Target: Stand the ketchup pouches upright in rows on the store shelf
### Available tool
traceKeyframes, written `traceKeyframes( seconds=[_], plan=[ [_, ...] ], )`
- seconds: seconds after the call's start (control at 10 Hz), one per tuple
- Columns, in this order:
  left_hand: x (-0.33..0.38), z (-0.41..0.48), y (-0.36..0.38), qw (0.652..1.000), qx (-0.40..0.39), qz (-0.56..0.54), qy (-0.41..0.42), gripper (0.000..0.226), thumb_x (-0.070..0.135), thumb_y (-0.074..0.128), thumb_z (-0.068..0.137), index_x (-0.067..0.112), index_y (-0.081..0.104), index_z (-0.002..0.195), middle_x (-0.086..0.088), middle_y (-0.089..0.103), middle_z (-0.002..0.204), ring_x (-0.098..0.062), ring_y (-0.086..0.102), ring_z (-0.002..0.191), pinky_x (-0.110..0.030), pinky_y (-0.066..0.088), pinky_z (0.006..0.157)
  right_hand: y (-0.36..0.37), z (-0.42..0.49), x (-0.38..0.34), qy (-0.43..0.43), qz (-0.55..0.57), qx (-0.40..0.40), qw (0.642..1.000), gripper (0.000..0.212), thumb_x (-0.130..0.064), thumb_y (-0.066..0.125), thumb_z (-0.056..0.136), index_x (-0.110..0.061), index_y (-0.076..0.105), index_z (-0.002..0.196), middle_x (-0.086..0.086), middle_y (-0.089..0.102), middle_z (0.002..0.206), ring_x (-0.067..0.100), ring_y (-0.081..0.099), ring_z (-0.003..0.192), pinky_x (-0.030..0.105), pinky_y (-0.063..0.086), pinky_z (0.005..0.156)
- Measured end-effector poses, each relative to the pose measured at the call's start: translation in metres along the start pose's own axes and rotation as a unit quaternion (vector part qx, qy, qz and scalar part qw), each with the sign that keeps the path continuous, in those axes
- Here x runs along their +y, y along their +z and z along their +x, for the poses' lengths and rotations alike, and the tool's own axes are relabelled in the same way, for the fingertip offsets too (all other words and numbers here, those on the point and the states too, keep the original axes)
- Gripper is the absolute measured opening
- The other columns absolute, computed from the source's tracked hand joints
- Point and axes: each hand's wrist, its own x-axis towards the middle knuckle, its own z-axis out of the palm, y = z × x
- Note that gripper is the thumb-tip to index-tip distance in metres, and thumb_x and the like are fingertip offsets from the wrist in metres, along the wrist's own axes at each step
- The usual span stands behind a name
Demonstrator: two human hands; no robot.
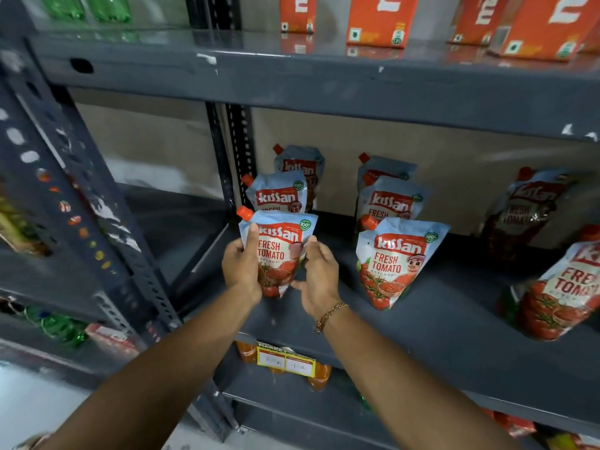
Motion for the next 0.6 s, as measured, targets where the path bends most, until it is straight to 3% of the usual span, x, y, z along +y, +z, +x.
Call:
traceKeyframes(
  seconds=[0.2, 0.3, 0.4, 0.5, 0.6],
  plan=[
    [-0.003, -0.001, -0.002, 1.000, 0.014, 0.003, -0.007, 0.026, 0.045, 0.065, 0.082, 0.021, 0.058, 0.080, 0.001, 0.069, 0.085, -0.014, 0.067, 0.077, -0.033, 0.056, 0.074, -0.005, 0.001, 0.000, 0.005, 0.007, -0.013, 1.000, 0.017, -0.032, 0.049, 0.094, -0.023, 0.058, 0.082, -0.006, 0.065, 0.088, 0.006, 0.060, 0.084, 0.056, 0.046, 0.096],
    [-0.011, -0.005, -0.007, 0.998, 0.051, 0.037, 0.004, 0.039, 0.054, 0.059, 0.082, 0.016, 0.067, 0.091, 0.001, 0.072, 0.092, -0.015, 0.068, 0.087, -0.034, 0.055, 0.081, -0.012, -0.002, 0.000, 0.002, -0.010, 0.002, 1.000, 0.013, -0.033, 0.050, 0.093, -0.022, 0.056, 0.095, -0.012, 0.060, 0.092, 0.001, 0.053, 0.085, 0.047, 0.044, 0.096],
    [-0.020, -0.020, -0.009, 0.971, 0.194, 0.128, 0.061, 0.050, 0.050, 0.044, 0.091, 0.005, 0.066, 0.085, -0.010, 0.069, 0.089, -0.023, 0.064, 0.084, -0.034, 0.047, 0.081, -0.023, -0.013, -0.003, 0.011, -0.063, 0.002, 0.998, 0.016, -0.035, 0.049, 0.094, -0.020, 0.052, 0.100, -0.013, 0.055, 0.090, 0.003, 0.051, 0.084, 0.038, 0.045, 0.088],
    [-0.030, -0.045, -0.005, 0.952, 0.235, 0.154, 0.120, 0.047, 0.034, 0.036, 0.099, -0.005, 0.060, 0.108, -0.022, 0.064, 0.111, -0.034, 0.058, 0.106, -0.037, 0.042, 0.089, -0.045, -0.025, -0.003, 0.019, -0.130, -0.007, 0.991, 0.011, -0.029, 0.050, 0.093, -0.020, 0.055, 0.096, 0.000, 0.060, 0.096, 0.009, 0.055, 0.078, 0.027, 0.045, 0.066],
    [-0.037, -0.083, 0.006, 0.971, 0.066, 0.175, 0.148, 0.040, 0.029, 0.037, 0.100, -0.004, 0.058, 0.103, -0.018, 0.064, 0.104, -0.030, 0.059, 0.096, -0.031, 0.042, 0.079, -0.079, -0.053, 0.004, -0.010, -0.231, -0.042, 0.972, 0.008, -0.019, 0.051, 0.093, -0.019, 0.059, 0.092, 0.002, 0.064, 0.091, 0.005, 0.055, 0.065, 0.017, 0.044, 0.052]
  ],
)
